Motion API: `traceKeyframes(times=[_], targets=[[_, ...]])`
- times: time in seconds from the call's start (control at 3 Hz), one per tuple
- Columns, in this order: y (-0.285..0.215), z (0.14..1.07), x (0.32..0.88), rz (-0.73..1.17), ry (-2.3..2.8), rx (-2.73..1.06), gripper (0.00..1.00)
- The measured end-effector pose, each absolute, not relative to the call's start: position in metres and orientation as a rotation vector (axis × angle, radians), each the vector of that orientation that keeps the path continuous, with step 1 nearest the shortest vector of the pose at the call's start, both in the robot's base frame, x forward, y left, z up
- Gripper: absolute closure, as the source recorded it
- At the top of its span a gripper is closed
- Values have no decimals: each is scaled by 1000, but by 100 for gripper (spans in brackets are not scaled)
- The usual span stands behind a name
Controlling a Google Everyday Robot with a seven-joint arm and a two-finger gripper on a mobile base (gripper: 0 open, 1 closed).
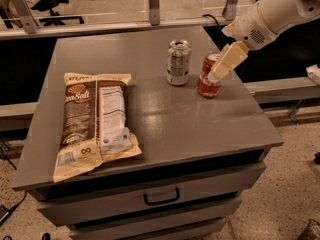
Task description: Move coke can near 7up can
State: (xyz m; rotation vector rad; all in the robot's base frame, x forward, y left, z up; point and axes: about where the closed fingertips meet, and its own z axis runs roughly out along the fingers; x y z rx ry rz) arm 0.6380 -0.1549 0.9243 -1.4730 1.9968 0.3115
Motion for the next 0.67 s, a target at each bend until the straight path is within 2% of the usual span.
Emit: traceKeyframes(times=[0.67], targets=[[-211,913,608,340,2102,-1476,0]])
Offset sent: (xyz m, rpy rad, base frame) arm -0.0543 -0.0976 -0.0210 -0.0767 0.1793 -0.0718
